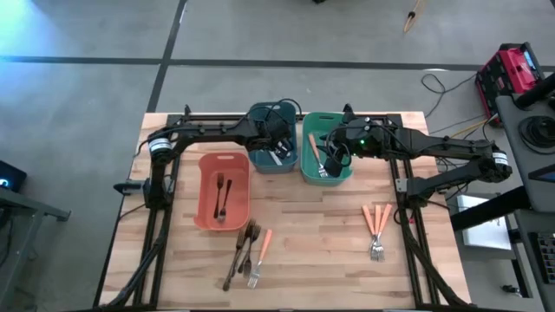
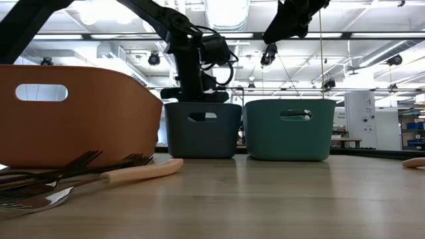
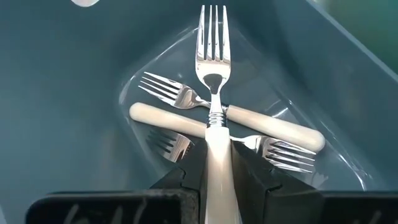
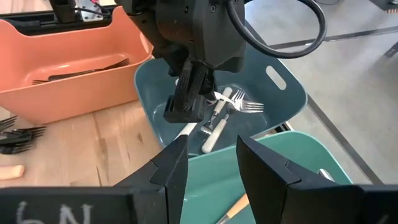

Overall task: Sort silverware by color (type)
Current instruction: Put the white fork into the blue bin, then put the orange fork into the green bin

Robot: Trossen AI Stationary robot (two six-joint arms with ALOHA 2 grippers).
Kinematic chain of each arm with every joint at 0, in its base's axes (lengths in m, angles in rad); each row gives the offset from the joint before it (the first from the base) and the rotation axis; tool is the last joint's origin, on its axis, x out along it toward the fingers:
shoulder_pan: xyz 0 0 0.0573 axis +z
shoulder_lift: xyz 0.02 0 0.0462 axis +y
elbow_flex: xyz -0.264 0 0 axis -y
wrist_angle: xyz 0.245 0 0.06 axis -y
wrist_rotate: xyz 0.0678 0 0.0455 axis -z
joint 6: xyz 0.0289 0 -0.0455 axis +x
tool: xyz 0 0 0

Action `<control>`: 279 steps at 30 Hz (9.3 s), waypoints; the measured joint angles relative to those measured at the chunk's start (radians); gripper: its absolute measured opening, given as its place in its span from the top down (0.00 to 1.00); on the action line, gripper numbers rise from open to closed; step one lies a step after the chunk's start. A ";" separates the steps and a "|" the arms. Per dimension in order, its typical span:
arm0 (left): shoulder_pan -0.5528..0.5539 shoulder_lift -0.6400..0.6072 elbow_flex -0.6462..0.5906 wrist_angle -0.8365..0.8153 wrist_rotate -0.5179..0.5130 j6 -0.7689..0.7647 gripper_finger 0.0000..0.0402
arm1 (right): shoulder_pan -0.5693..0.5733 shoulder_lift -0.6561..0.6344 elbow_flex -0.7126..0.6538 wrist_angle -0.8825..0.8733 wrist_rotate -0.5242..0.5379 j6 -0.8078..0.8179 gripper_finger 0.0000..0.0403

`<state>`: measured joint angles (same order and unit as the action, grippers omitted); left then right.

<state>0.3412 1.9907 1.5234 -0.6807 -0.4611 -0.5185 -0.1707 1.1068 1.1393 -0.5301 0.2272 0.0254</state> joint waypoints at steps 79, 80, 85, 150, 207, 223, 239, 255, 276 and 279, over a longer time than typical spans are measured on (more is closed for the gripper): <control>-0.603 -1.356 -1.202 1.142 0.078 0.599 0.70 | 0.350 0.415 0.230 -0.454 -0.318 0.836 0.68; -0.603 -1.354 -1.202 1.144 0.078 0.606 0.70 | 0.354 0.416 0.230 -0.473 -0.318 0.850 0.68; -0.603 -1.354 -1.202 1.144 0.077 0.615 0.70 | 0.379 0.415 0.229 -0.563 -0.317 0.909 0.68; -0.603 -1.351 -1.191 1.135 0.075 0.664 0.70 | 0.521 0.403 -0.372 -0.409 -0.335 1.205 0.58; -0.604 -1.140 -1.190 1.446 0.422 0.578 0.70 | 0.476 0.008 -0.374 0.589 -0.111 0.653 0.86; -0.597 -0.614 -1.035 1.864 0.543 0.462 0.70 | 0.425 0.009 -0.374 0.980 -0.285 0.175 0.86; -0.484 -0.164 -0.598 1.840 0.871 0.326 0.70 | 0.437 0.009 -0.374 1.034 -0.496 0.060 0.86; -0.441 0.017 -0.380 1.832 1.063 0.206 0.70 | 0.438 0.009 -0.374 1.026 -0.535 0.056 0.86; -0.380 0.007 -0.370 1.821 1.133 0.199 0.70 | 0.438 0.008 -0.374 1.045 -0.542 0.078 0.86; -0.378 0.007 -0.359 1.815 1.133 0.211 0.70 | 0.438 0.008 -0.374 1.045 -0.542 0.066 0.86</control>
<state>-0.0364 1.9980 1.1643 1.1340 0.6720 -0.3078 0.2676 1.1145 0.7654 0.5152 -0.3145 0.0916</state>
